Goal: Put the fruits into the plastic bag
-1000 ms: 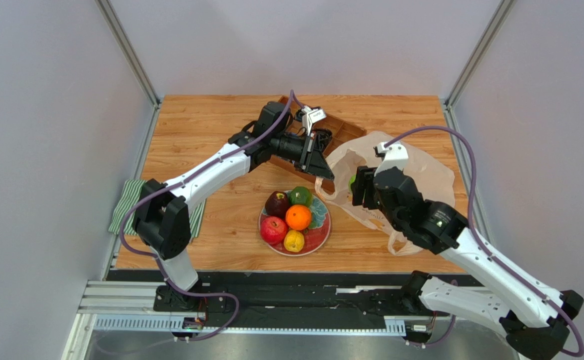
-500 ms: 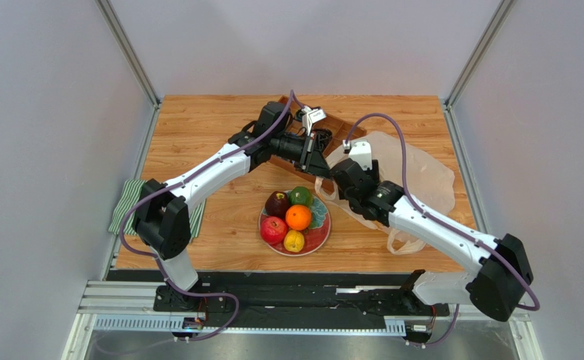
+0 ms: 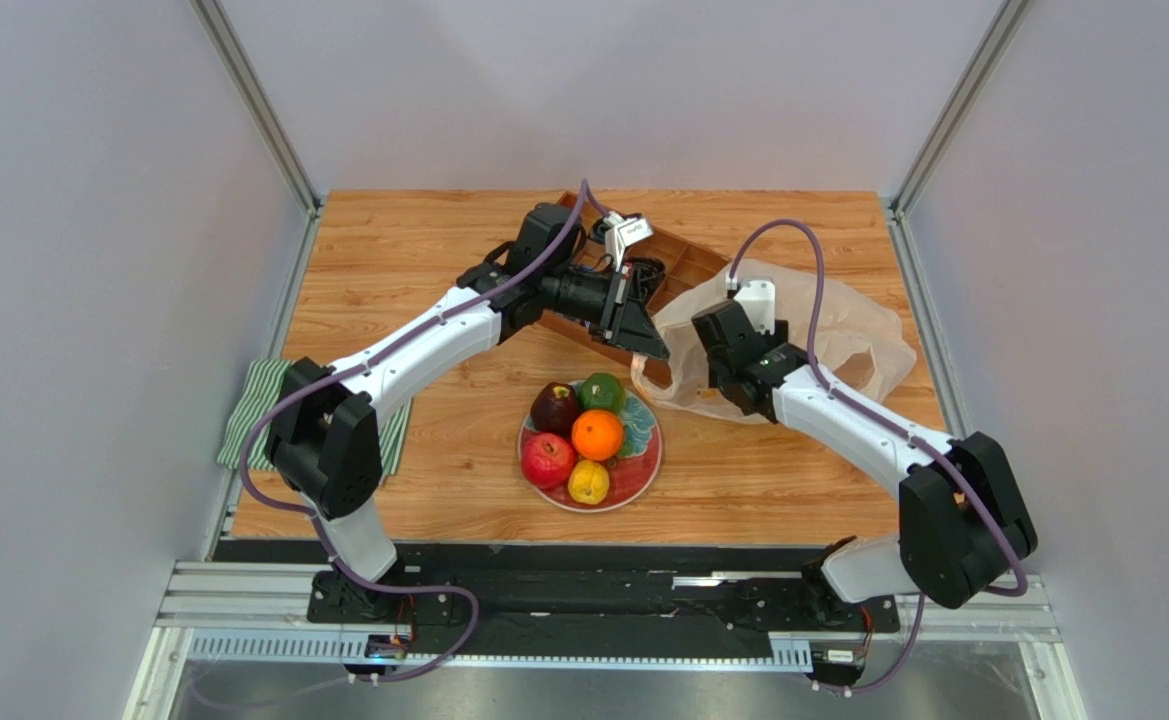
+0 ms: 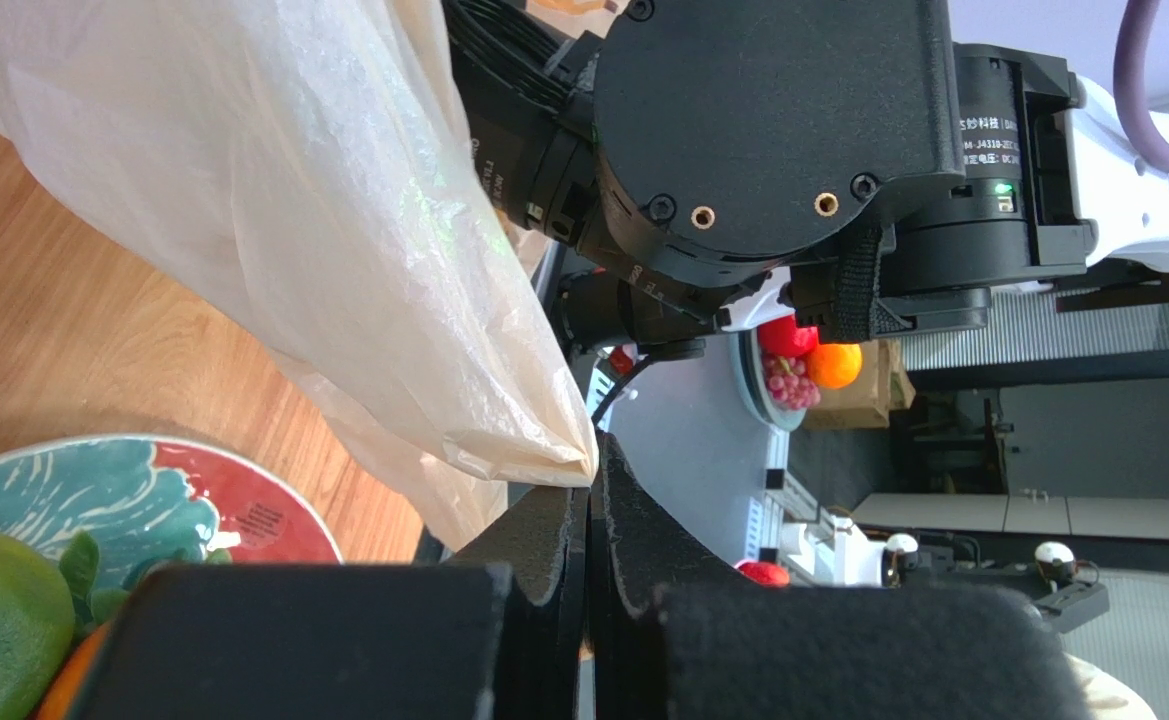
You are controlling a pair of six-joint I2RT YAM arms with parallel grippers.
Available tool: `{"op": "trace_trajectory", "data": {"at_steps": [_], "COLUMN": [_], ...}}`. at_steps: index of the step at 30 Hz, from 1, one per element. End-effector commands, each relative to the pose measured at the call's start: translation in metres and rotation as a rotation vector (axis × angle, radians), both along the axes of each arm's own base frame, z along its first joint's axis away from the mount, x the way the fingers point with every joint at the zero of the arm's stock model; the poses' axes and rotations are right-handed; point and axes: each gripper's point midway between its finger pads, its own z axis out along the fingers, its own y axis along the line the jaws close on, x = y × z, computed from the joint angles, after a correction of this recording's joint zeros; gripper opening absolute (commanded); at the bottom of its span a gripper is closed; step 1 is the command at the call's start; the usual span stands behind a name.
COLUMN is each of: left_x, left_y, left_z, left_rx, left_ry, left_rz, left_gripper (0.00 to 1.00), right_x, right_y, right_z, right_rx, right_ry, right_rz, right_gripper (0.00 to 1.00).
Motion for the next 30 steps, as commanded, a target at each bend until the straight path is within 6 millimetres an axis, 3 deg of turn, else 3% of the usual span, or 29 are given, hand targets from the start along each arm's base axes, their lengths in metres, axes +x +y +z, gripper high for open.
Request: {"op": "trace_trajectory", "data": {"at_steps": [1,3,6,14,24,30], "left_x": [-0.001,-0.002,-0.001,-0.002,-0.001,-0.001], "left_y": [-0.001,-0.001,-0.001,-0.001,-0.001,-0.001], "left_z": [0.019,0.020,0.020,0.021,0.020,0.018], "left_rx": [-0.046,-0.048,-0.049,-0.051,-0.051,-0.047], "left_ry": [-0.049,-0.051,-0.053,-0.050,-0.048,-0.045], "left_rz": [-0.023,-0.025,-0.024,-0.027,-0.025,-0.022], "left_gripper": [0.00,0.00,0.00,0.00,0.00,0.00], "right_x": [0.013,0.013,0.012,0.009,0.002,-0.010], "right_y": [0.013,0.015,0.016,0.016,0.032,0.063], "right_z": [0.002,-0.001,0.000,0.009,0.041,0.069], "right_rx": [0.082,0.107,0.118,0.141,0.256,0.382], "right_ry": [-0.031,-0.019,-0.016,-0.031,-0.112,-0.189], "right_rz": [0.024,0.028,0.035,0.037,0.154,0.364], "right_gripper": [0.39,0.55,0.68,0.82,0.79,0.72]}}
